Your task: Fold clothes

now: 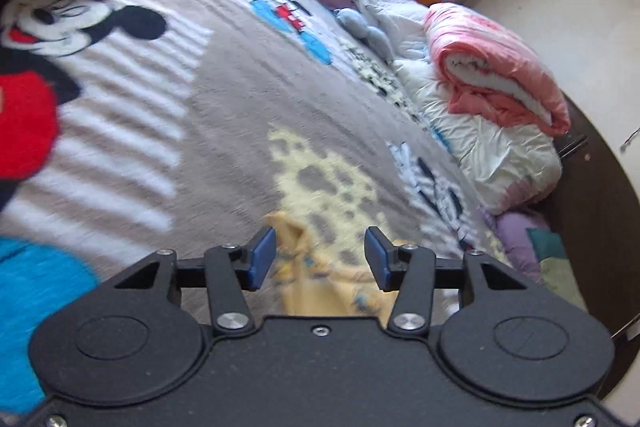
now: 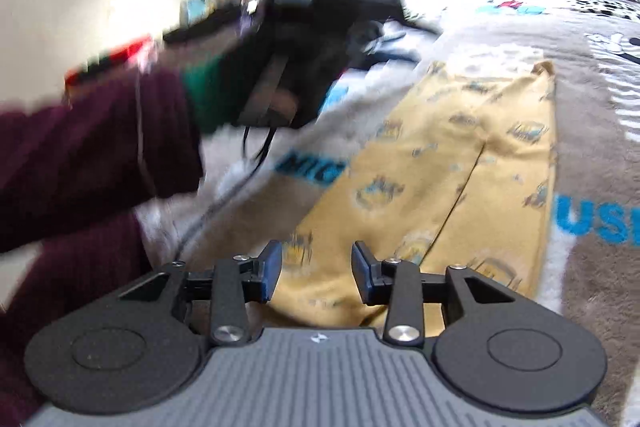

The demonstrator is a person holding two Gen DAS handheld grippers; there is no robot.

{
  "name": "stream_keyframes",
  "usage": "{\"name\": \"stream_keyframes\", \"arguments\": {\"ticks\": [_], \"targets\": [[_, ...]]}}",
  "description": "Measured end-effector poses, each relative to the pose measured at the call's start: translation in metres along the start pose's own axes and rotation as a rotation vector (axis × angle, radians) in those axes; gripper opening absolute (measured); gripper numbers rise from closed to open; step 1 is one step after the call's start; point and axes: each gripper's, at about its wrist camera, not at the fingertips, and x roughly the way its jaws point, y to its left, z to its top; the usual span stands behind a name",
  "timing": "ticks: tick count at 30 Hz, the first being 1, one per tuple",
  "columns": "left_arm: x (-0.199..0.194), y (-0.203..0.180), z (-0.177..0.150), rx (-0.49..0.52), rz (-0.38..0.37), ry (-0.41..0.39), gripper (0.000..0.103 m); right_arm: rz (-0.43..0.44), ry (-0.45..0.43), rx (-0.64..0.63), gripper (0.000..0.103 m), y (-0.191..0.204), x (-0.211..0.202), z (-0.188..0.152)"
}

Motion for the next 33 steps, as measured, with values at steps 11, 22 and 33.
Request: {"name": "stream_keyframes", "arguments": {"ticks": [11,22,33], "targets": [[-0.005,-0.019,-0.025,0.11,-0.112,0.03,0.047,-0.109,-0.155,0.115,0.04,-0.105,0.002,0.088],[0.006,-0.016,-0.037,0.098,-0.138,0.056,0.047,-0.139,-0.069,0.053,0.039,-0.178,0.09,0.152],[0.005,-0.018,-0.039,0.111,-0.139,0.062,0.047,-0.078,-0.075,0.283,0.043,-0.226,0.105,0.147]]}}
